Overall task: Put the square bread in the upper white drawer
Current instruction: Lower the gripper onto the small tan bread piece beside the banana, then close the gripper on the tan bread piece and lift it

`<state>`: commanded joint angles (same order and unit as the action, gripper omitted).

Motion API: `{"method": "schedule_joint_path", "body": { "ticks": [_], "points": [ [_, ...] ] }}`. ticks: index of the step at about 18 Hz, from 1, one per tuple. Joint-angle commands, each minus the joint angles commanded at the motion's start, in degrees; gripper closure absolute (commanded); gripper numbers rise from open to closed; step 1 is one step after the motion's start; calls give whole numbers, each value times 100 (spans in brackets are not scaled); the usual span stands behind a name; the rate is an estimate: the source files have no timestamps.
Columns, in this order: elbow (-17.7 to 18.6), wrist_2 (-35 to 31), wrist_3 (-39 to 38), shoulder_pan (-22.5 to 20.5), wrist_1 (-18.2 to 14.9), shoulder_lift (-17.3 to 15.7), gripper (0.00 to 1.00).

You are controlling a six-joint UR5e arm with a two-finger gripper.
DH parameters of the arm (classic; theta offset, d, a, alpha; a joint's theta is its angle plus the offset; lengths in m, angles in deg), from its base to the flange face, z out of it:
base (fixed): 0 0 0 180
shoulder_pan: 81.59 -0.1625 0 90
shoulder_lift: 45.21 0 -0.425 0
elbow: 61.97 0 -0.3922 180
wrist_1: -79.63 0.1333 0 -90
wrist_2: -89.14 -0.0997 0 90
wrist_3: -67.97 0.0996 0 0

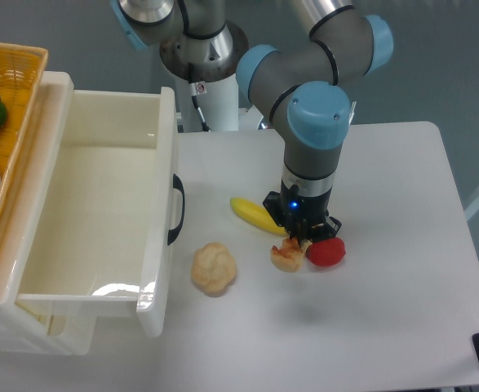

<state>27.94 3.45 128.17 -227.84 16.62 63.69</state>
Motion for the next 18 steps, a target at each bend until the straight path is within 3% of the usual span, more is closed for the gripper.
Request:
{"method": "schedule_joint_path", "body": {
  "ticks": [7, 18],
  "points": [
    [-70, 26, -88, -62, 0, -35, 100],
    [-123, 18, -904, -35, -79, -641, 100]
  ]
}}
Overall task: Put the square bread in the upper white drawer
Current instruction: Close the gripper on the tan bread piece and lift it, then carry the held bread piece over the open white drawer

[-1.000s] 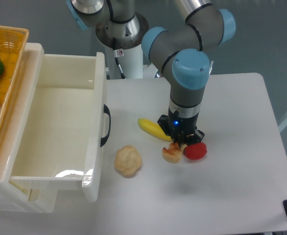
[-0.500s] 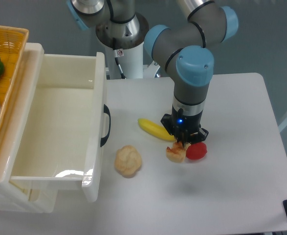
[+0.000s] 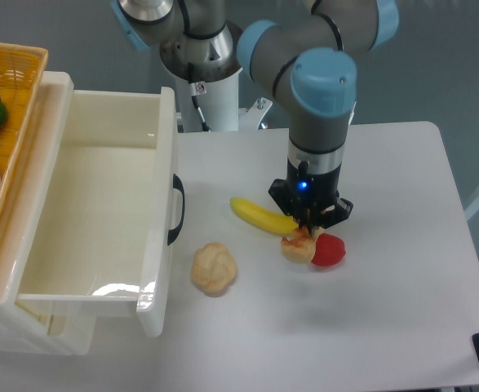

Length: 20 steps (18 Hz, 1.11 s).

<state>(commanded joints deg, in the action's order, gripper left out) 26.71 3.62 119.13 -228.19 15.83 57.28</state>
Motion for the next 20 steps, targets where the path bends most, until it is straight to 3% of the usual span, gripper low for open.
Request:
{"method": "schedule_joint_path", "body": {
  "ticks": [13, 20],
  "points": [
    [-62, 246, -1511, 96, -88, -704, 100],
    [-27, 606, -2953, 737, -88, -871, 100]
  ]
}}
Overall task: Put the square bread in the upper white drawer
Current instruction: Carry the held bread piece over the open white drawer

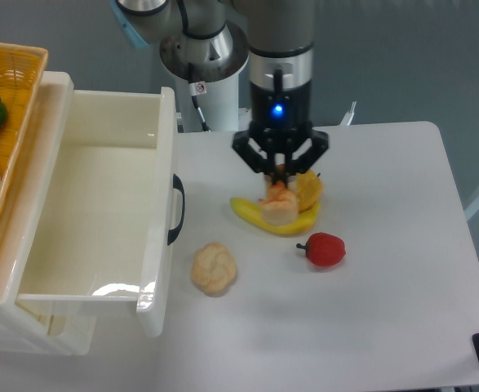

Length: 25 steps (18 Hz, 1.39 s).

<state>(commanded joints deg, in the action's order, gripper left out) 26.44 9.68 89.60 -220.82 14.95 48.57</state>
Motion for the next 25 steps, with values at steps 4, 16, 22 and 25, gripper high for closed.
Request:
{"method": "schedule_joint_path", "body": {
  "ticks": [4, 16, 22, 25],
  "points": [
    [115, 35, -274, 519, -105, -26, 100],
    [150, 158, -379, 1091, -325, -70, 100],
    [176, 361, -397, 1284, -325, -27, 79],
    [176, 326, -397, 1311, -334, 0, 62]
  ]
}}
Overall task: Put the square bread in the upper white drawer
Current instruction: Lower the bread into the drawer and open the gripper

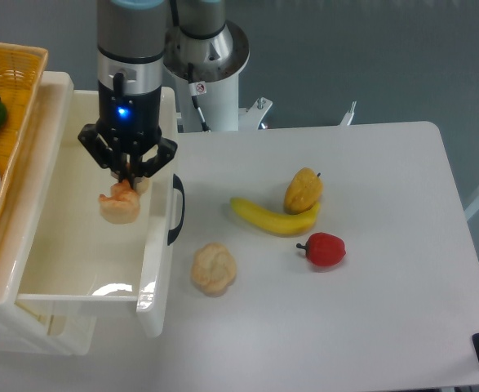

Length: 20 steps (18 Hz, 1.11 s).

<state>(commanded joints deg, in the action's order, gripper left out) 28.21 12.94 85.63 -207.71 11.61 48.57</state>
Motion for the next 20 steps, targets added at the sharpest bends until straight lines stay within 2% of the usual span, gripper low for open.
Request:
{"method": "schedule_joint_path", "body": {
  "ticks": [1, 2, 5, 8, 12, 13, 15, 18, 20],
  "points": [
    [9, -9, 35, 9, 0, 0, 46],
    [52, 0, 53, 9, 9, 0, 42],
    [70, 0, 61, 17, 9, -18, 40],
    [97, 8, 70, 26, 17, -9, 30],
    [114, 9, 70, 140, 17, 9, 30],
    [114, 9, 70, 149, 17, 17, 26],
    [106, 17, 79, 149, 26, 61, 25],
    [105, 35, 88, 158, 44, 70, 13],
    [97, 35, 105, 184, 53, 97, 13]
  ]
}}
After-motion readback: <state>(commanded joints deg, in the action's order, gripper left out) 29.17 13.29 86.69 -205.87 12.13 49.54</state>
